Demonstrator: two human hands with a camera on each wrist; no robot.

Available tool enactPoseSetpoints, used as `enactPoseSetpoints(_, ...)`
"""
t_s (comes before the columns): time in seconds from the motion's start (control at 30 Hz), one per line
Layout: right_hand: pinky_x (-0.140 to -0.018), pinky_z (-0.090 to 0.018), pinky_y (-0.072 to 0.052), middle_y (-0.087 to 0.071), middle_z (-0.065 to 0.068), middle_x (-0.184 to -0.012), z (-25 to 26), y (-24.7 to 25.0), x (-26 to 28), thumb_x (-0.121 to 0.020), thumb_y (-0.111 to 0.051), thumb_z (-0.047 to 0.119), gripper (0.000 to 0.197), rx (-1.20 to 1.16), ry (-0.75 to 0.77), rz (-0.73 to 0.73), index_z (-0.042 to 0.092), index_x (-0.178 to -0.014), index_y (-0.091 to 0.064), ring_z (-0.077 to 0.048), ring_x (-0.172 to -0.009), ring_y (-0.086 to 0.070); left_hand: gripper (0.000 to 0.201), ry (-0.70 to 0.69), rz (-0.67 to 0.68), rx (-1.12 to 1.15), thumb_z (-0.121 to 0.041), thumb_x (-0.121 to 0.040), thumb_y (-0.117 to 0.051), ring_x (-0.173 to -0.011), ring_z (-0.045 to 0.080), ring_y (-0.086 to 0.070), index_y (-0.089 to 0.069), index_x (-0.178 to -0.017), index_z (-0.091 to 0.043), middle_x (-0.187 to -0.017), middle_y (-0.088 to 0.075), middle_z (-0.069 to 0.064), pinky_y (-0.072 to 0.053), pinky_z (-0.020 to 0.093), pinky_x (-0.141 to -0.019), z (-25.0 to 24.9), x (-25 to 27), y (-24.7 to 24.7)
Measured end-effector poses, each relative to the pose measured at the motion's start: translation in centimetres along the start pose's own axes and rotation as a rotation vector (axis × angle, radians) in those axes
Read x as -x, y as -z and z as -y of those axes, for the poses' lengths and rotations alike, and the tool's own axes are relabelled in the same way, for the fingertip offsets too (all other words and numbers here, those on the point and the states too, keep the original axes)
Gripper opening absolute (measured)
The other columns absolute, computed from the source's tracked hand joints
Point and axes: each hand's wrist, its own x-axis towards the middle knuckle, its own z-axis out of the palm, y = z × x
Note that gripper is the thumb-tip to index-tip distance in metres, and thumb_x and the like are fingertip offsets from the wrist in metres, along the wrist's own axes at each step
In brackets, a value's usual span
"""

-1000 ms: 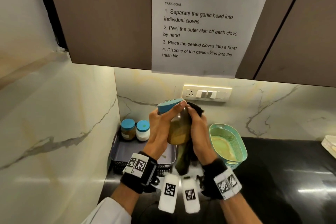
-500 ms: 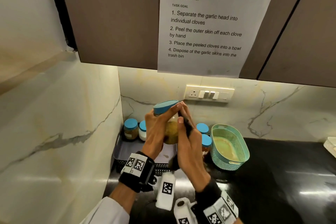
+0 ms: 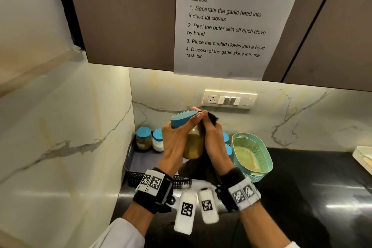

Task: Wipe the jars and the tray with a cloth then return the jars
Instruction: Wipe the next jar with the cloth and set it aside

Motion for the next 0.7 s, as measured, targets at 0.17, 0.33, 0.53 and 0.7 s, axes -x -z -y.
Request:
enactPoseSetpoints(0.17, -0.103, -0.018, -0.051, -0.055, 0.020, -0.147, -0.3, -0.9, 3.6, -0.106, -0.044, 0.053, 0.053, 0.055, 0.227, -0.025, 0.030, -0.154, -0.047, 0.006, -0.135, -0.053, 0.079, 0.018, -0.008, 0.008, -0.069, -0.053, -0.088, -0.099, 0.026, -0.076, -0.074, -0.111, -0.018, -0.103, -0.080, 0.006, -0.063, 0.040, -0.087, 0.1, -0.6, 0.3)
enactPoseSetpoints(0.33, -0.103, -0.029, -0.054, -0.065, 0.004, -0.142, -0.8, 0.0, 0.7, -0.108, -0.045, 0.048, 0.037, 0.104, 0.110, -0.014, 0.036, -0.138, -0.063, -0.011, -0.131, -0.061, 0.034, 0.052, -0.014, -0.010, -0.045, -0.072, -0.087, -0.087, 0.014, -0.076, -0.073, -0.096, -0.025, -0.086, -0.079, -0.007, -0.062, 0.028, -0.075, 0.4, -0.1, -0.2)
enactPoseSetpoints(0.53, -0.107, -0.012, -0.044, -0.049, 0.019, -0.152, -0.7, -0.7, 3.5, -0.107, -0.042, 0.046, 0.053, 0.184, 0.272, -0.056, 0.022, -0.155, -0.047, 0.017, -0.134, -0.045, 0.074, 0.056, -0.011, 0.025, -0.069, -0.048, -0.090, -0.096, 0.028, -0.077, -0.075, -0.101, -0.019, -0.093, -0.081, 0.004, -0.063, 0.043, -0.088, 0.4, -0.2, -0.3)
enactPoseSetpoints(0.7, -0.123, -0.038, -0.037, -0.039, 0.007, -0.165, -3.0, 0.0, 1.2, -0.107, -0.045, 0.037, 0.049, 0.282, 0.316, -0.021, 0.028, -0.155, -0.047, -0.005, -0.151, -0.037, 0.075, 0.088, -0.008, 0.068, -0.068, -0.068, -0.084, -0.097, 0.029, -0.076, -0.075, -0.112, -0.008, -0.099, -0.078, 0.011, -0.064, 0.045, -0.084, 0.2, 0.6, -0.3)
